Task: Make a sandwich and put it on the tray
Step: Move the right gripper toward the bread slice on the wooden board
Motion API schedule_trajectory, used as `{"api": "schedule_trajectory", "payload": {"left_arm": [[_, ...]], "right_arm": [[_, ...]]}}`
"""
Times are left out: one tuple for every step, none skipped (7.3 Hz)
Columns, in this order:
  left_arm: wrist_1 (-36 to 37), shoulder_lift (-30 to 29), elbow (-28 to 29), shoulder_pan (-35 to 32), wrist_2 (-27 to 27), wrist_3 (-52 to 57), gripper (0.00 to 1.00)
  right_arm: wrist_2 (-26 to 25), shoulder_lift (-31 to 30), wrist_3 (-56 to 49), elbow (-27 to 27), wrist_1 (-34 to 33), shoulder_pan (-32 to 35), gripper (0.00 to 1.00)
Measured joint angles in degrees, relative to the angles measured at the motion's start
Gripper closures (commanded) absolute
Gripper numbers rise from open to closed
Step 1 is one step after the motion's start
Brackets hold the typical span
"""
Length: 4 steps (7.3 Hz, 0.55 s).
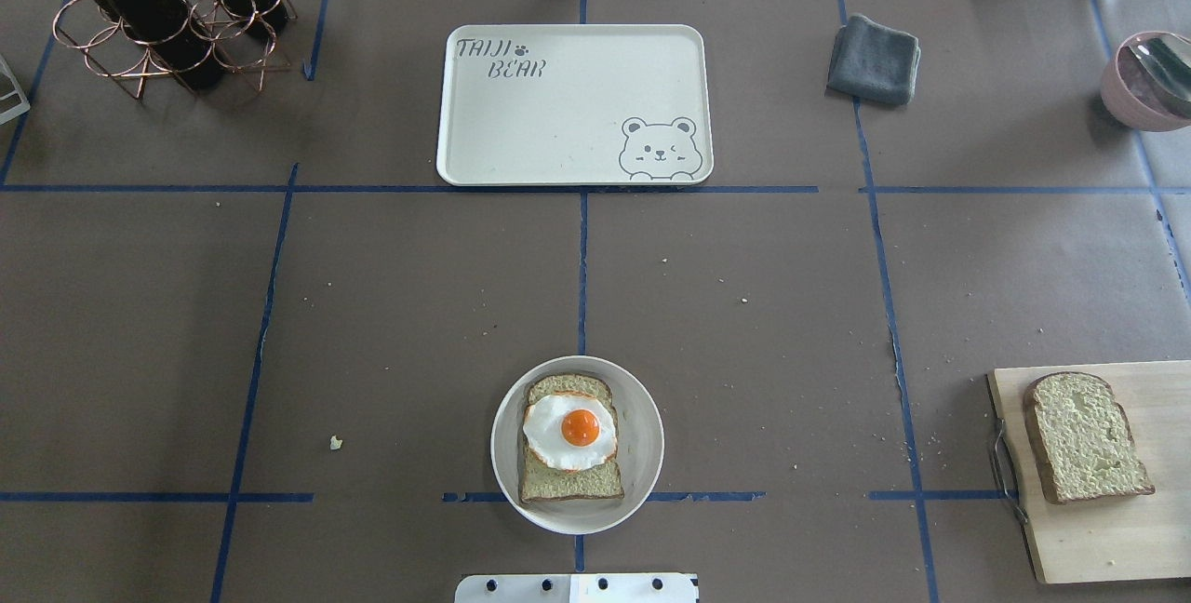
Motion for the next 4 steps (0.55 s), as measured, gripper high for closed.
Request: {"api": "schedule_trajectory", "payload": {"left_arm": [[-0.02,-0.01,0.0,0.0,0.0,-0.04,0.0],[-0.05,-0.02,-0.01,0.0,-0.01,-0.04,0.0],[-0.07,-0.01,-0.01,0.0,-0.01,-0.03,0.0],[-0.08,0.02,-0.01,0.0,0.0,-0.03,0.0]], "right_arm": [[1.95,-0.24,3.92,0.85,2.49,-1.47,0.0],[-1.87,-0.77,9.42,1.51,6.23,-4.39,0.0],[-7.4,-1.47,17.12,1.79,10.15,-8.26,0.03],[-12.12,-2.51,25.65,1.79,14.79,-12.4,0.08]]}}
